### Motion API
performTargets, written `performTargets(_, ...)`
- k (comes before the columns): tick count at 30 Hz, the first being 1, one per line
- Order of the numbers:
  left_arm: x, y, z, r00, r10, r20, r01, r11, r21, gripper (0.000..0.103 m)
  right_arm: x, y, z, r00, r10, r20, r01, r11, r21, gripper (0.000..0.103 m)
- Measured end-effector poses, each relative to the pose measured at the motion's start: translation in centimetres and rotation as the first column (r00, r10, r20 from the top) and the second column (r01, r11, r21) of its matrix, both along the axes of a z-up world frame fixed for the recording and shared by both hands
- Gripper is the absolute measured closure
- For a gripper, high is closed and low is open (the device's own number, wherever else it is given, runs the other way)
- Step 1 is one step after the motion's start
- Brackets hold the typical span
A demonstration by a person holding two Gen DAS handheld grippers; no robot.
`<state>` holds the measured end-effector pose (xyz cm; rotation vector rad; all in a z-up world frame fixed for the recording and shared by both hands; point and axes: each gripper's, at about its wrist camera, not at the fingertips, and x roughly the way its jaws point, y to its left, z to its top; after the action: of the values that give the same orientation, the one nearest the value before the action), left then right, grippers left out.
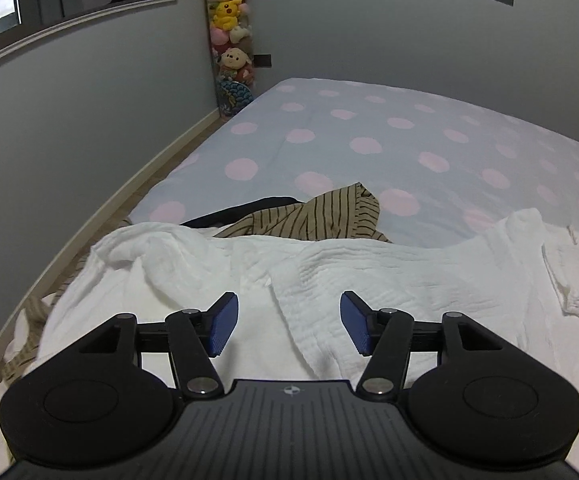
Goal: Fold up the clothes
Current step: 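Lay the sleeve across the shirt body and open the right gripper, then pinch the other sleeve cuff with the left gripper and lay it across the body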
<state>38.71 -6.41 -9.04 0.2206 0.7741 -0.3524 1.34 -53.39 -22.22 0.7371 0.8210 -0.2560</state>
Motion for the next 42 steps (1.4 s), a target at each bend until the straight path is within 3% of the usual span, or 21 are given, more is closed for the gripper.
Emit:
performTargets(4,1.9,-0.6,-1.9,0.999,0.049,-0.006,-0.049,0.998,-0.034,0.052,-2.5,0.8,-0.5,0.999,-0.040,-0.016,0.039,0.998,-0.047,0.056)
performTargets(6,2.6,-0.9,-2.6,0.999,0.049,-0.019,-0.050,0.997,-0.065,0.067,-3.7,1.0,-0.3,0.998,-0.054,-0.012,0.053,0.996,-0.065,0.054)
performTargets(8,2.5,-1.6,-1.8,0.999,0.033,-0.018,-0.035,0.996,-0.081,0.093,-4.7,0.9,-0.3,0.998,-0.066,-0.014,0.065,0.995,-0.074,0.054)
performTargets(9,2.4,-2.0,-1.3,1.000,0.024,-0.017,-0.026,0.996,-0.087,0.098,-5.0,0.7,-0.3,0.997,-0.073,-0.015,0.071,0.995,-0.075,0.054)
performTargets(17,1.2,-5.7,3.3,0.998,-0.062,0.004,0.062,0.988,-0.139,0.100,-6.0,-1.5,-1.4,0.993,-0.116,-0.021,0.114,0.990,-0.085,0.054)
performTargets(23,-2.0,-15.5,11.0,0.968,-0.244,0.058,0.250,0.955,-0.161,0.100,-4.9,-3.7,-0.7,0.996,-0.084,0.020,0.086,0.982,-0.171,0.054)
performTargets(29,-6.0,-27.9,13.2,0.912,-0.409,0.033,0.410,0.908,-0.085,0.100,-5.6,-6.7,-0.3,0.995,-0.064,0.079,0.085,0.955,-0.284,0.054)
performTargets(33,-8.8,-35.6,10.6,0.865,-0.500,-0.028,0.499,0.866,-0.039,0.100,-7.5,-8.9,-2.2,0.989,-0.108,0.104,0.133,0.952,-0.274,0.054)
performTargets(38,-12.0,-43.5,4.5,0.799,-0.582,-0.151,0.586,0.810,-0.019,0.098,-9.5,-11.8,-4.7,0.979,-0.160,0.129,0.186,0.957,-0.221,0.054)
performTargets(42,-13.9,-47.4,0.0,0.755,-0.609,-0.243,0.626,0.780,-0.011,0.092,-9.7,-12.8,-5.8,0.976,-0.159,0.151,0.186,0.965,-0.187,0.054)
